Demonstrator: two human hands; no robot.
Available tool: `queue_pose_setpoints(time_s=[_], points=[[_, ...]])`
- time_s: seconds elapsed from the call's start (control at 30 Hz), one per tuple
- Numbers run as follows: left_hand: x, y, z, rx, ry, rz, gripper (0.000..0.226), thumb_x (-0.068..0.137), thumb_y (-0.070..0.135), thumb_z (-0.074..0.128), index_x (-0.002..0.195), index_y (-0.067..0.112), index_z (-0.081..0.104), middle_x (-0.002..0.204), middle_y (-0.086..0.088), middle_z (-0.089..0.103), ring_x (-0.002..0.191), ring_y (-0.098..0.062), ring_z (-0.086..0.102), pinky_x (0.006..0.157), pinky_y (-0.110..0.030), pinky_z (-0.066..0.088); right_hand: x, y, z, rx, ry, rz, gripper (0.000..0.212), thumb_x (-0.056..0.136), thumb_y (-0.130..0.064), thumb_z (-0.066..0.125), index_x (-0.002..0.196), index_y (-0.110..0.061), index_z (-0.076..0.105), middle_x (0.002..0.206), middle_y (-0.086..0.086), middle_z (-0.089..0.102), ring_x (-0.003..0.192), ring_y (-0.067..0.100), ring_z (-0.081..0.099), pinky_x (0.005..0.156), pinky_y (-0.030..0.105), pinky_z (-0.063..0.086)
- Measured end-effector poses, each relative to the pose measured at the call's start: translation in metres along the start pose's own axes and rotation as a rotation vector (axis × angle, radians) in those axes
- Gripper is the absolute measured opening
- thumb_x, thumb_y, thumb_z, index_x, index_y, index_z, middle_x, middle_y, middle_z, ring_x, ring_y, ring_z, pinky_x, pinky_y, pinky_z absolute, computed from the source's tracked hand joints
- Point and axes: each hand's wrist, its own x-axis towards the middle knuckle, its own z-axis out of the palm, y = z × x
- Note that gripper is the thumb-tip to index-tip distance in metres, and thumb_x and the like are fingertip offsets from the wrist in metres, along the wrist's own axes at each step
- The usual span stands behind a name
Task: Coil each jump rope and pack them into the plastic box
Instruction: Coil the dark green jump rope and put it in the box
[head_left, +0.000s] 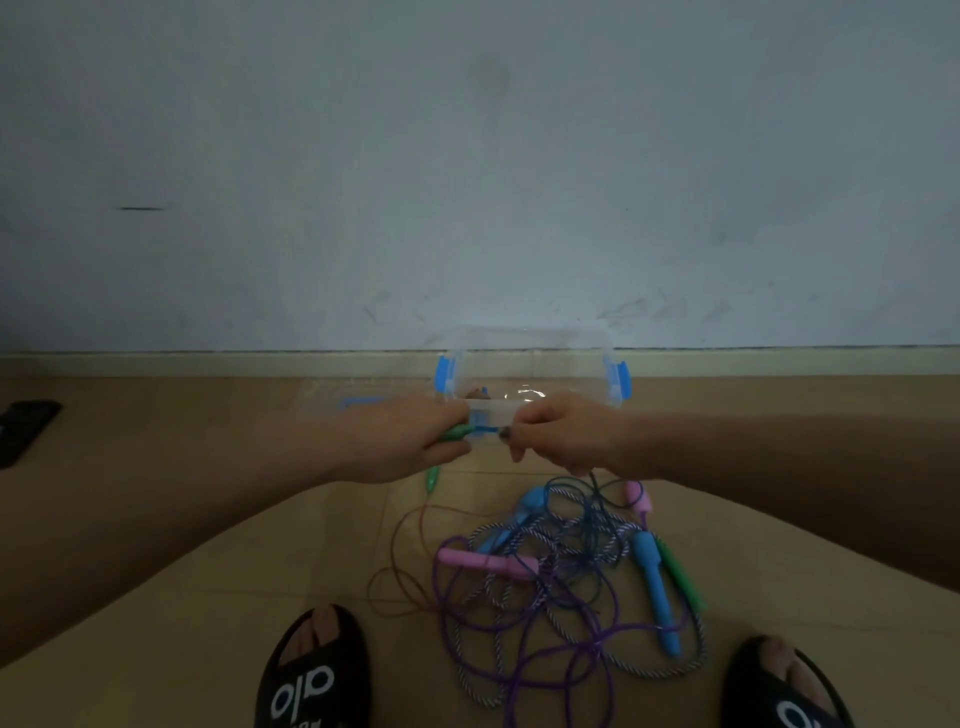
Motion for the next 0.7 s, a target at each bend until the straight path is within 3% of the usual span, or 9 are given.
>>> queue_pose_setpoints(time_s=[0.1, 0.2, 0.3, 0.37, 0.47, 0.57, 0.7], points=[[-0.002, -0.001, 0.001, 0.008, -0.012, -0.038, 0.021, 0.099, 0.044, 0.047, 0.098, 0.022, 0.047, 0.081, 0.009, 0.049, 0.071, -0.009, 0.046, 0.065, -0.029, 0.034, -0.007, 0.000, -0.009, -0.106, -0.033, -0.016, 0.027, 0.095, -0.034, 0.057, 0.077, -0.017, 0.068, 0.059, -0.005, 0.042, 0.049, 0.010, 0.035, 0.044, 0.021, 0.029], [0.001, 0.000, 0.001, 0.013, -0.026, -0.078, 0.027, 0.098, 0.046, 0.047, 0.101, 0.020, 0.049, 0.086, 0.005, 0.053, 0.077, -0.014, 0.051, 0.068, -0.032, 0.039, -0.008, -0.003, -0.011, -0.116, -0.039, 0.033, 0.025, 0.095, -0.032, 0.055, 0.085, -0.013, 0.068, 0.065, -0.001, 0.050, 0.052, 0.012, 0.039, 0.047, 0.023, 0.032], [0.003, 0.004, -0.001, -0.002, -0.014, -0.041, 0.026, 0.099, 0.043, 0.047, 0.101, 0.018, 0.050, 0.091, 0.000, 0.056, 0.080, -0.017, 0.053, 0.073, -0.035, 0.044, -0.005, -0.013, -0.007, 0.114, -0.068, 0.115, 0.033, 0.097, -0.036, 0.051, 0.107, -0.007, 0.063, 0.083, 0.010, 0.068, 0.059, 0.018, 0.055, 0.058, 0.028, 0.047], [0.003, 0.012, -0.002, 0.006, 0.005, 0.015, 0.024, 0.099, 0.038, 0.049, 0.103, 0.015, 0.051, 0.095, -0.001, 0.056, 0.082, -0.017, 0.052, 0.074, -0.034, 0.042, -0.003, -0.019, -0.004, 0.289, -0.091, 0.133, 0.040, 0.098, -0.041, 0.048, 0.113, -0.006, 0.059, 0.091, 0.014, 0.070, 0.062, 0.020, 0.057, 0.061, 0.031, 0.049], [0.003, 0.020, 0.000, 0.014, 0.040, 0.076, 0.029, 0.100, 0.034, 0.050, 0.118, 0.011, 0.051, 0.110, -0.004, 0.059, 0.095, -0.021, 0.057, 0.082, -0.035, 0.045, -0.003, -0.023, 0.000, 0.230, -0.067, 0.073, 0.030, 0.098, -0.035, 0.051, 0.096, -0.008, 0.063, 0.072, 0.002, 0.063, 0.047, 0.010, 0.042, 0.046, 0.023, 0.034], [0.006, 0.020, 0.000, 0.019, 0.079, 0.075, 0.029, 0.099, 0.038, 0.049, 0.113, 0.013, 0.048, 0.105, -0.004, 0.057, 0.091, -0.020, 0.057, 0.077, -0.031, 0.044, -0.003, -0.023, -0.003, 0.171, -0.027, 0.024, 0.024, 0.097, -0.023, 0.055, 0.074, -0.013, 0.057, 0.051, -0.008, 0.053, 0.039, 0.005, 0.031, 0.038, 0.019, 0.022], [0.009, 0.019, 0.000, 0.028, 0.102, 0.042, 0.029, 0.097, 0.048, 0.046, 0.102, 0.019, 0.043, 0.089, 0.003, 0.053, 0.076, -0.017, 0.055, 0.069, -0.036, 0.047, -0.001, -0.020, -0.008, 0.228, 0.040, 0.023, 0.012, 0.094, -0.016, 0.058, 0.084, -0.010, 0.060, 0.063, 0.002, 0.058, 0.040, 0.007, 0.031, 0.036, 0.018, 0.022]])
